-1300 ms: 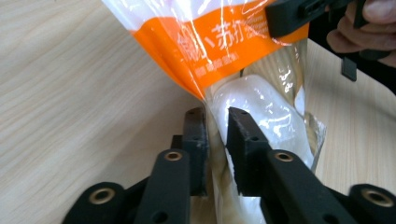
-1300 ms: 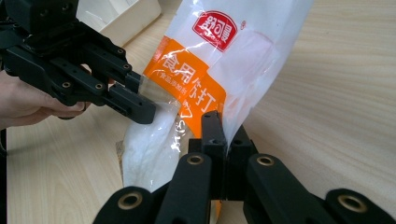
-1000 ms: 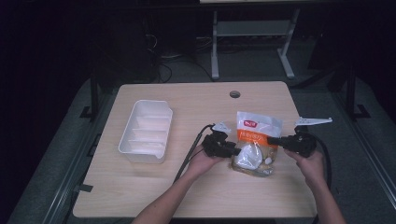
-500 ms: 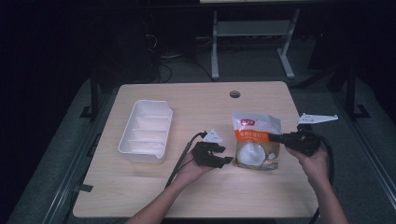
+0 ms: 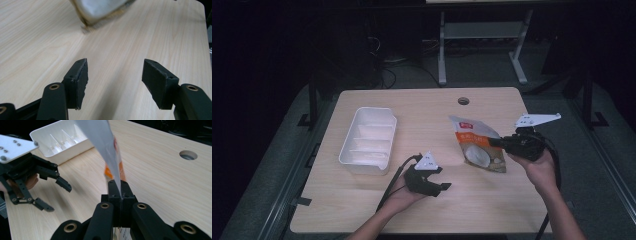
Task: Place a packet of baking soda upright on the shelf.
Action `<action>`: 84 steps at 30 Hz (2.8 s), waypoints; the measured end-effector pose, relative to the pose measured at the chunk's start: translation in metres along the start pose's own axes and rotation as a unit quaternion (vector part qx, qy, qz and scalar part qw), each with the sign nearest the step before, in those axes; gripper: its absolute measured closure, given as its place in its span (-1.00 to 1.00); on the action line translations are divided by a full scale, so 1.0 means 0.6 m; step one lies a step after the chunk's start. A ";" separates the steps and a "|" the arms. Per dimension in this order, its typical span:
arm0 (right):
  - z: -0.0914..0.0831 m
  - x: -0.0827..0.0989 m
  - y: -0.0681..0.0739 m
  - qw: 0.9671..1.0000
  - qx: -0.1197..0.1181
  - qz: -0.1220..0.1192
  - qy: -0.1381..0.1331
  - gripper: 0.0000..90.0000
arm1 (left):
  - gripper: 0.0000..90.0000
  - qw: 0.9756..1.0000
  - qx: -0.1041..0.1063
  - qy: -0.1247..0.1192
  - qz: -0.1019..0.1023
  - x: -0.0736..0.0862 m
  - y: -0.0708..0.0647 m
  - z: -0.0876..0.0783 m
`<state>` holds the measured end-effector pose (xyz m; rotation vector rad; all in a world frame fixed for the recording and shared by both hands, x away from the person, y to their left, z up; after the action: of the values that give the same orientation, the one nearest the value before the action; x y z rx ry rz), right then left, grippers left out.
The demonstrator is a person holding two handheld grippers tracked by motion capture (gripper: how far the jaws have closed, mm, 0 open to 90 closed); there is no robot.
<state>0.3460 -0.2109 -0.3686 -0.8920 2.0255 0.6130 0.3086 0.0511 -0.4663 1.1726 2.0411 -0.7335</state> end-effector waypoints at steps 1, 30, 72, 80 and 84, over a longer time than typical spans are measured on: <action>0.000 0.000 0.000 1.000 0.000 0.000 0.000 1.00 | -0.18 1.000 0.000 0.000 0.002 0.003 -0.001 -0.003; 0.089 -0.100 0.057 0.998 -0.054 -0.026 -0.005 1.00 | -0.36 1.000 0.000 -0.013 0.018 0.070 -0.018 -0.066; 0.209 -0.249 0.172 0.986 -0.145 -0.082 -0.031 1.00 | -0.41 0.999 0.008 -0.020 0.025 0.083 -0.024 -0.076; 0.227 -0.275 0.181 0.984 -0.152 -0.088 -0.034 1.00 | -0.41 1.000 0.008 -0.019 0.022 0.085 -0.019 -0.078; 0.234 -0.285 0.186 0.983 -0.153 -0.093 -0.036 1.00 | -0.41 1.000 0.009 -0.020 0.020 0.085 -0.018 -0.079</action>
<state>0.3991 0.0188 -0.2912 -1.2064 1.7856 0.8536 0.2674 0.1073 -0.4745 1.1967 1.9757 -0.7513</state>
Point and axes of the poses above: each handheld gripper's, and its own axes: z roughly forward along the jaws, x roughly out of its underside, y roughly to its left, the point moved 4 cm from there along z, roughly forward along the jaws, and after that the axes turned 4 degrees about -z, right-handed, at the moved point
